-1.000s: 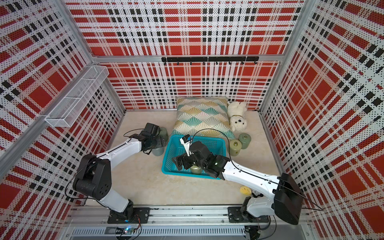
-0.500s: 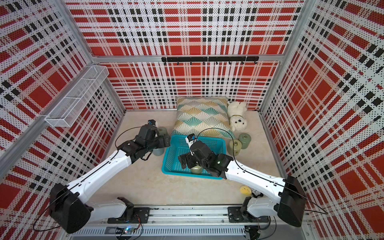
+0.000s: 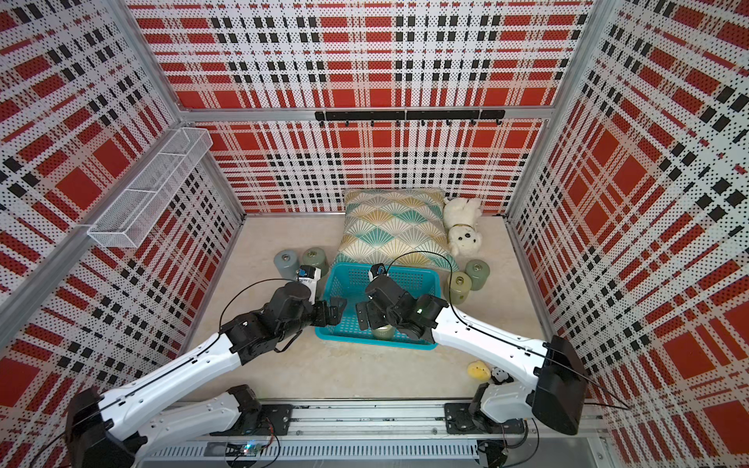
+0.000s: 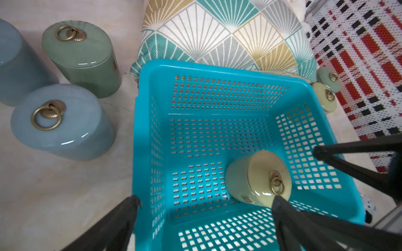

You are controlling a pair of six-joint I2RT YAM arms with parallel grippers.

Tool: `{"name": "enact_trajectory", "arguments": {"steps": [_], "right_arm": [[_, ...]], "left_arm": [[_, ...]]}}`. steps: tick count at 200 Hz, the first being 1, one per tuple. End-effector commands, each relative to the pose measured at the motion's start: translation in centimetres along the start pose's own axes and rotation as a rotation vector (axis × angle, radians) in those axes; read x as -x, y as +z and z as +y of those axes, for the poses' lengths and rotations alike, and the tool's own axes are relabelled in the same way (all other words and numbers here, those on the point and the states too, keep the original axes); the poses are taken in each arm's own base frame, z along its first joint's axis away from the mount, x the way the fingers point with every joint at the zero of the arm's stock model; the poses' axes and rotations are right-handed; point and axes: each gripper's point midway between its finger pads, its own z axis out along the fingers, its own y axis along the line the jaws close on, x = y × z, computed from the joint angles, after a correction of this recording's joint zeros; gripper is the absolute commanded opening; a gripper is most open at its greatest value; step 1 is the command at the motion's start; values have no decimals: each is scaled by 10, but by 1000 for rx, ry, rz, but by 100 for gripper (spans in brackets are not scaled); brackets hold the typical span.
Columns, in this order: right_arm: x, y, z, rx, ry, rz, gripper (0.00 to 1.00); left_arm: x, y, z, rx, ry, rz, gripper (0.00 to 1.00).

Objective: Take the tea canister out of the basket
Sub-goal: Pick up the tea canister from the basket.

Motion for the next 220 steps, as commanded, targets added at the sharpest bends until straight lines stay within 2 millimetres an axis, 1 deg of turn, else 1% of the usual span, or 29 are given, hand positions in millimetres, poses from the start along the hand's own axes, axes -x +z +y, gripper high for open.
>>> {"name": "enact_trajectory", "arguments": {"steps": [1,17,21,42,73,116,167,220], "right_arm": [[-9,5,-12,-68,5,75,100],[-15,13,-20,-93,15,119,100],[-18,15,-17,-71,17,142,100],[-28,24,-19,-76,17,217,100],[-37,34,-21,-111,-7,297,100],[-49,41,-23,-132,-27,369,100],[-66,61,-28,-179,-57,460,100],[-74,74,-29,-195,-72,498,100]], "left_arm": [[-4,-7,-14,-73,-4,-29,99],[-9,-9,-21,-92,3,-20,99],[-10,-9,-22,-92,4,-19,99],[-15,-11,-24,-99,6,-13,99],[-12,-16,-27,-114,7,-32,99],[-9,-22,-29,-129,1,-48,99],[-7,-25,-30,-143,-1,-57,99],[-8,-26,-32,-153,-1,-55,99]]}}
